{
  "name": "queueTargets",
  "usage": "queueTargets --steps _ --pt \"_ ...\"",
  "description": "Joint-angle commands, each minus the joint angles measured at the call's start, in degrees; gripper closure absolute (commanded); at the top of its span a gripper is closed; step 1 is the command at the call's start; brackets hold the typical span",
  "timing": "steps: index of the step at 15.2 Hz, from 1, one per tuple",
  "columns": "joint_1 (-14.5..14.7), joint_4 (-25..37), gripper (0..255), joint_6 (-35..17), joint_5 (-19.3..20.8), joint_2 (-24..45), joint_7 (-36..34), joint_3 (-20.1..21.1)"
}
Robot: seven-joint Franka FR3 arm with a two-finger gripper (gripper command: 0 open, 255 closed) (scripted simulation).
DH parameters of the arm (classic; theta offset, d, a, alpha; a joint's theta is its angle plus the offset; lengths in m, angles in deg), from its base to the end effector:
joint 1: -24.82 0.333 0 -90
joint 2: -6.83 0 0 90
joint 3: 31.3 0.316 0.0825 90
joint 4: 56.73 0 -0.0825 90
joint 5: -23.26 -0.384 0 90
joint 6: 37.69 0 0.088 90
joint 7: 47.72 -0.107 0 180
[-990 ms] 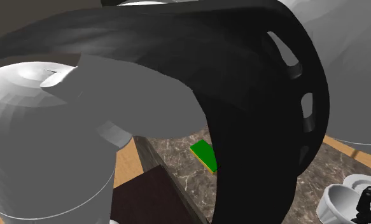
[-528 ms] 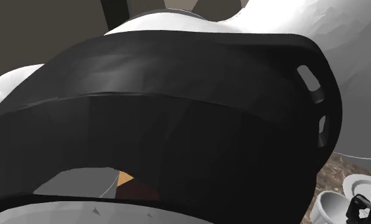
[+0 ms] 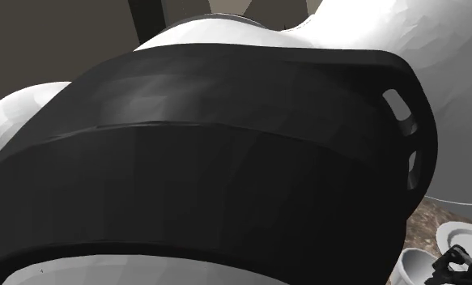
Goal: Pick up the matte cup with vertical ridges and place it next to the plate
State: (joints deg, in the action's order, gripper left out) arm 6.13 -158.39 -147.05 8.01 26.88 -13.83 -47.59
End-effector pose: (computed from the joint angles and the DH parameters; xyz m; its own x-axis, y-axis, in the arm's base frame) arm 0.5256 -0.3296 0.3548 0.9889 -0.1146 -0.0941 -0.1330 -0.9660 -0.2219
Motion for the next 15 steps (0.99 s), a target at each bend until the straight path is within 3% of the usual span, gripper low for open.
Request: queueTargets --steps 1,5,9,15 --pt "0.0 0.0 0 -0.01 0.0 -0.01 0.0 0.0" --pt "0.0 0.0 0 -0.01 0.0 0.0 0.0 0.0" --pt "-0.75 6.16 0 6.91 0.82 -0.79 -0.63 -0.56" --pt "-0.75 6.16 0 6.91 0.82 -0.79 -0.63 -0.56"
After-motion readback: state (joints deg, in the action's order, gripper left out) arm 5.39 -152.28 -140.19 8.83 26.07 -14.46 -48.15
